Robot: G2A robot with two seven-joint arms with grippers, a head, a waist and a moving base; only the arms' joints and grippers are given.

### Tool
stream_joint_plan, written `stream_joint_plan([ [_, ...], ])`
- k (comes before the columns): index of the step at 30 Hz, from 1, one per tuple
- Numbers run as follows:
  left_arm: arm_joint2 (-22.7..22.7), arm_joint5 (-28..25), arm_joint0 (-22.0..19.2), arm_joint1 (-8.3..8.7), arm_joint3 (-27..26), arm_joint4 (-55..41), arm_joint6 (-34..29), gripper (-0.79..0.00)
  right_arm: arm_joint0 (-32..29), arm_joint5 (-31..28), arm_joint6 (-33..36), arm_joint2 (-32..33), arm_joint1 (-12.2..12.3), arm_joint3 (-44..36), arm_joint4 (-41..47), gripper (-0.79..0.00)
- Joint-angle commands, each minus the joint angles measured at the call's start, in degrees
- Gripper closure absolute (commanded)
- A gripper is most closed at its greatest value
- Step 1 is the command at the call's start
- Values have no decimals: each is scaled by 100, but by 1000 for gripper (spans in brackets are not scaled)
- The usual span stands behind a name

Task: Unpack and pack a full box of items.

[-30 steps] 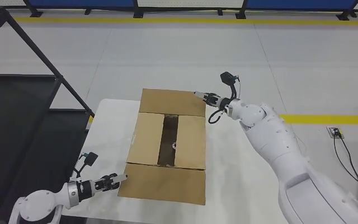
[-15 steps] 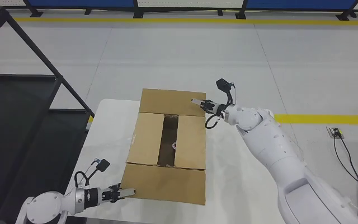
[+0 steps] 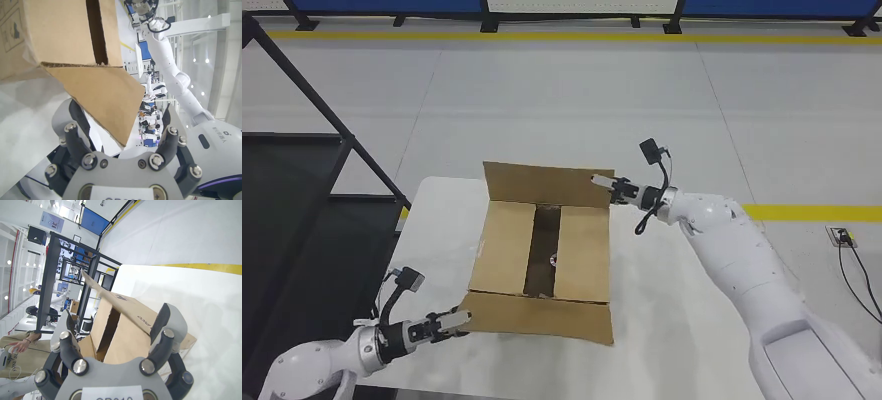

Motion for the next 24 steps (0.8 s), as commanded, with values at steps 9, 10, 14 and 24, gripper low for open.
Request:
stream_joint_plan([
  [9,75,290,5,-1,-278,-29,1184,-785,58,50,523,316,128,-258,407,-785],
  [10,91,335,6,-2,-342,151,1424,-785,71,137,637,349,138,-327,473,-785],
  [14,345,575,-11,-19,-592,606,2048,-785,128,980,1311,427,151,-563,746,-785],
  [24,856,1290,-550,-47,-509,687,2675,-785,92,1959,1977,347,146,-1356,662,-785],
])
